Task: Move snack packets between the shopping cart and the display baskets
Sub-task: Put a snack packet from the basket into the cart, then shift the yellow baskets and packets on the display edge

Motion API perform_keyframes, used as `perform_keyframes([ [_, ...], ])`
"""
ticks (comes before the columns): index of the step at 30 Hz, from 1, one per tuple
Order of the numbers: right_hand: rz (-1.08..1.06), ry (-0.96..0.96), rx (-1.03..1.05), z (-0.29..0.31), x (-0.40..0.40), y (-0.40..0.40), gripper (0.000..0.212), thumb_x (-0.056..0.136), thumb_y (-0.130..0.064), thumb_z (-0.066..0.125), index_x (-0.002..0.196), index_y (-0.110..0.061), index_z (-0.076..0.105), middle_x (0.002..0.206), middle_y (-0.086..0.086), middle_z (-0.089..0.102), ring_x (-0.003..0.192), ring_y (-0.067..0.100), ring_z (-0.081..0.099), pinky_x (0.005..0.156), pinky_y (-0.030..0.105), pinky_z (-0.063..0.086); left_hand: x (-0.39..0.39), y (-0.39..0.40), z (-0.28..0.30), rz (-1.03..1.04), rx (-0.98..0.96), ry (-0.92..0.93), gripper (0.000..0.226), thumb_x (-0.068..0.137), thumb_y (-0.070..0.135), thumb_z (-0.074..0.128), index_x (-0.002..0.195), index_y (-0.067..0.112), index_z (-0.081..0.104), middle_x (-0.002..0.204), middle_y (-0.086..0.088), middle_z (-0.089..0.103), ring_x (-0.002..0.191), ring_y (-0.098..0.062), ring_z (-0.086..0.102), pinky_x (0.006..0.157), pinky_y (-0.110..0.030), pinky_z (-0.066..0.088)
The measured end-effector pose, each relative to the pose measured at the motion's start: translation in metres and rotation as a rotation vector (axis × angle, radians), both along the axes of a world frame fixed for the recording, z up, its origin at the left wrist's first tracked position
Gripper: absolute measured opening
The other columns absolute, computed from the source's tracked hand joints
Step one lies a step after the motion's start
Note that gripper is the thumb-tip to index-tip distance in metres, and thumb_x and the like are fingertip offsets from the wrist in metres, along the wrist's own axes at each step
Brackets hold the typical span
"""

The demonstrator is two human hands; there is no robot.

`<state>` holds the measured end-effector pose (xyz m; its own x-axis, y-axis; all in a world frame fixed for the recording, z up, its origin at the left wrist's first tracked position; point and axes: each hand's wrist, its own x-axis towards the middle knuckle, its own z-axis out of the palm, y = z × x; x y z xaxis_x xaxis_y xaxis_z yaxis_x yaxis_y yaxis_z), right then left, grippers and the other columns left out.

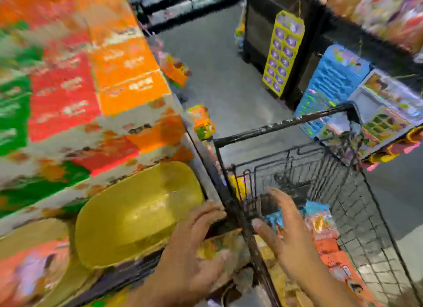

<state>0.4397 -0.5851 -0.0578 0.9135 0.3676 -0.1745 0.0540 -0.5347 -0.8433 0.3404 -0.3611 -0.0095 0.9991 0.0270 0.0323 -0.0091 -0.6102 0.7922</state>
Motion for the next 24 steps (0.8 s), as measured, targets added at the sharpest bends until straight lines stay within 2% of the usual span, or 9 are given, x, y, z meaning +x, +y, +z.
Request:
perform_keyframes([
  [3, 0.112, -0.103, 0.090, 0.039, -0.010, 0.053, 0.092, 0.079, -0.093, 0.049, 0.153, -0.039, 0.042, 0.160, -0.014, 0.042, 0.150, 0.003, 0.036, 0.119, 0.029, 0.033, -0.043, 0.045, 0.024, 0.165, -0.013, -0.086, 0.050, 0.092, 0.045, 0.062, 0.138, 0.027, 0.059, 0.151, 0.004, 0.050, 0.143, -0.019, 0.047, 0.108, -0.029, 0.045],
  [5, 0.229, -0.186, 0.105, 0.059, -0.025, 0.100, 0.084, 0.082, -0.090, 0.051, 0.153, -0.046, 0.039, 0.160, -0.022, 0.039, 0.148, -0.003, 0.036, 0.114, 0.029, 0.038, -0.081, 0.083, 0.036, 0.302, 0.009, -0.134, 0.049, 0.093, 0.050, 0.059, 0.140, 0.038, 0.055, 0.154, 0.012, 0.046, 0.145, -0.014, 0.044, 0.105, -0.033, 0.045],
  [7, 0.334, -0.222, 0.122, 0.073, -0.045, 0.147, 0.078, 0.085, -0.086, 0.054, 0.153, -0.053, 0.035, 0.159, -0.028, 0.037, 0.147, -0.004, 0.037, 0.112, 0.037, 0.042, -0.123, 0.126, 0.042, 0.450, 0.044, -0.160, 0.050, 0.090, 0.055, 0.057, 0.139, 0.048, 0.051, 0.154, 0.022, 0.043, 0.144, -0.008, 0.042, 0.105, -0.040, 0.043],
  [11, 0.512, -0.256, 0.160, 0.082, -0.104, 0.234, 0.074, 0.091, -0.075, 0.060, 0.155, -0.049, 0.035, 0.160, -0.024, 0.038, 0.149, 0.006, 0.037, 0.116, 0.049, 0.042, -0.213, 0.206, 0.041, 0.691, 0.063, -0.149, 0.058, 0.093, 0.071, 0.046, 0.142, 0.040, 0.053, 0.150, 0.019, 0.047, 0.140, -0.006, 0.044, 0.096, -0.038, 0.049],
  [13, 0.584, -0.276, 0.149, 0.086, -0.138, 0.278, 0.073, 0.091, -0.076, 0.057, 0.154, -0.046, 0.036, 0.158, -0.027, 0.037, 0.148, 0.000, 0.035, 0.119, 0.039, 0.040, -0.252, 0.243, 0.037, 0.734, 0.108, -0.135, 0.050, 0.095, 0.067, 0.044, 0.139, 0.045, 0.051, 0.144, 0.024, 0.048, 0.136, -0.004, 0.047, 0.101, -0.036, 0.049],
  [15, 0.667, -0.331, 0.141, 0.086, -0.169, 0.321, 0.064, 0.094, -0.072, 0.058, 0.148, -0.045, 0.037, 0.149, -0.039, 0.035, 0.140, -0.013, 0.034, 0.113, 0.014, 0.034, -0.279, 0.278, 0.030, 0.747, 0.165, -0.120, 0.042, 0.096, 0.064, 0.044, 0.134, 0.046, 0.050, 0.136, 0.028, 0.050, 0.131, 0.000, 0.049, 0.104, -0.027, 0.041],
  [18, 0.770, -0.339, 0.012, 0.075, -0.203, 0.380, 0.062, 0.093, -0.064, 0.063, 0.148, -0.043, 0.041, 0.149, -0.023, 0.043, 0.136, -0.004, 0.040, 0.110, 0.006, 0.028, -0.300, 0.323, 0.013, 0.726, 0.217, -0.013, 0.049, 0.096, 0.071, 0.037, 0.131, 0.041, 0.051, 0.128, 0.021, 0.055, 0.122, -0.001, 0.052, 0.099, -0.021, 0.038],
  [22, 0.860, -0.256, -0.258, 0.047, -0.222, 0.445, 0.074, 0.084, -0.074, 0.051, 0.146, -0.033, 0.047, 0.147, -0.003, 0.053, 0.135, 0.019, 0.050, 0.110, 0.034, 0.044, -0.295, 0.364, -0.013, 0.589, 0.294, 0.219, 0.082, 0.085, 0.092, 0.015, 0.132, 0.036, 0.054, 0.126, 0.012, 0.055, 0.122, -0.010, 0.053, 0.102, -0.032, 0.043],
  [24, 0.877, -0.220, -0.443, 0.031, -0.221, 0.468, 0.072, 0.081, -0.075, 0.041, 0.138, -0.033, 0.050, 0.142, 0.003, 0.055, 0.131, 0.029, 0.053, 0.106, 0.042, 0.046, -0.282, 0.378, -0.026, 0.537, 0.304, 0.329, 0.100, 0.073, 0.100, 0.005, 0.130, 0.037, 0.056, 0.126, 0.008, 0.056, 0.121, -0.015, 0.053, 0.100, -0.035, 0.047],
])
